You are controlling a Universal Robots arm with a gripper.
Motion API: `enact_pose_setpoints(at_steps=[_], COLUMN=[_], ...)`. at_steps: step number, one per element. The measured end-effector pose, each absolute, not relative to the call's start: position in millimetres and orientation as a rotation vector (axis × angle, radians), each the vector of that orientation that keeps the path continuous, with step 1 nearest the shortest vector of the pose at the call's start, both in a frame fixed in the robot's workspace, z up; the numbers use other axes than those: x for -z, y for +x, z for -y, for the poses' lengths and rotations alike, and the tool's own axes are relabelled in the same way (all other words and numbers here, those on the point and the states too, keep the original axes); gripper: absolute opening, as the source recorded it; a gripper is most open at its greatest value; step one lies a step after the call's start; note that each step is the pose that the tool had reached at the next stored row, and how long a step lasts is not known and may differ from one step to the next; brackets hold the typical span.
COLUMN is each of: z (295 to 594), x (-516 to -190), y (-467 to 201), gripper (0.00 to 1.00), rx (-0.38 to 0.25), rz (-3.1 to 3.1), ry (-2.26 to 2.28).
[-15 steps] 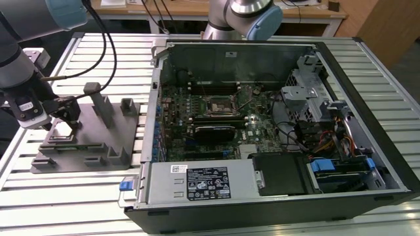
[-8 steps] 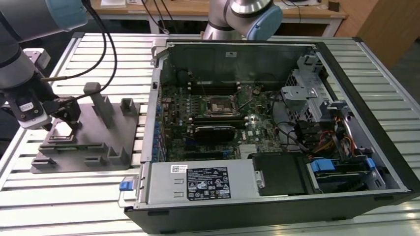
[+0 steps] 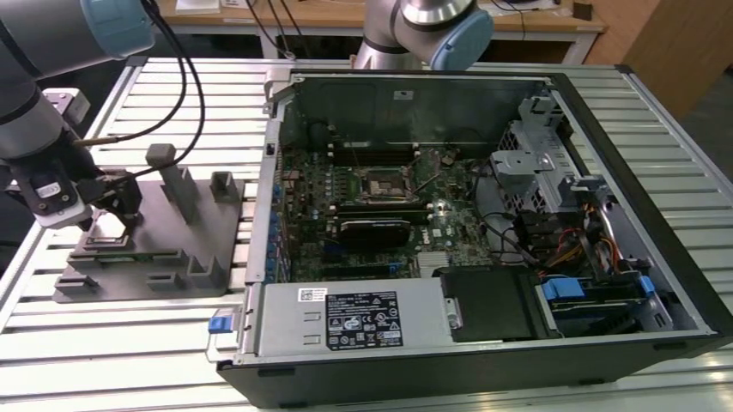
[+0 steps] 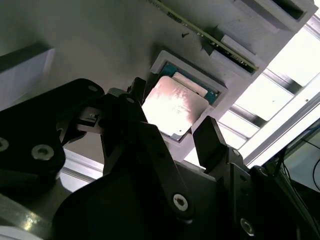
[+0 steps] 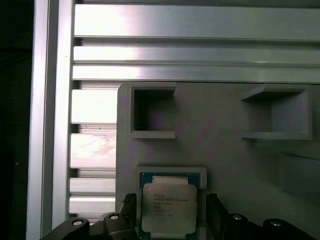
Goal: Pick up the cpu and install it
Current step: 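Pick up the cpu and move it towards the insertion slot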
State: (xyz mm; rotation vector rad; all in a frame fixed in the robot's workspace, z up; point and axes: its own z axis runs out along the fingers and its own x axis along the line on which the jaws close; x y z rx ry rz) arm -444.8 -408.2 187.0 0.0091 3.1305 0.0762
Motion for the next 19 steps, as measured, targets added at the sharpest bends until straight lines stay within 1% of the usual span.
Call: enact_pose_setpoints(at_steps=[2,3,5,12,19], z=[408.2,408.1,408.2,408.1,408.2], x=[-186.1,-185.4,-185.2,-189.6,-186.7], y=[-445.0,-445.1,-445.2,-445.1,-445.2], gripper=[0.66,0.64,0.53,0.53,0.53], rx=[-0.076,-0.076,-0.076,-0.076,-0.076], rz=[-3.131,-3.13,-3.131,-3.13,-3.131], ry=[0.009,0.009,0.009,0.009,0.009])
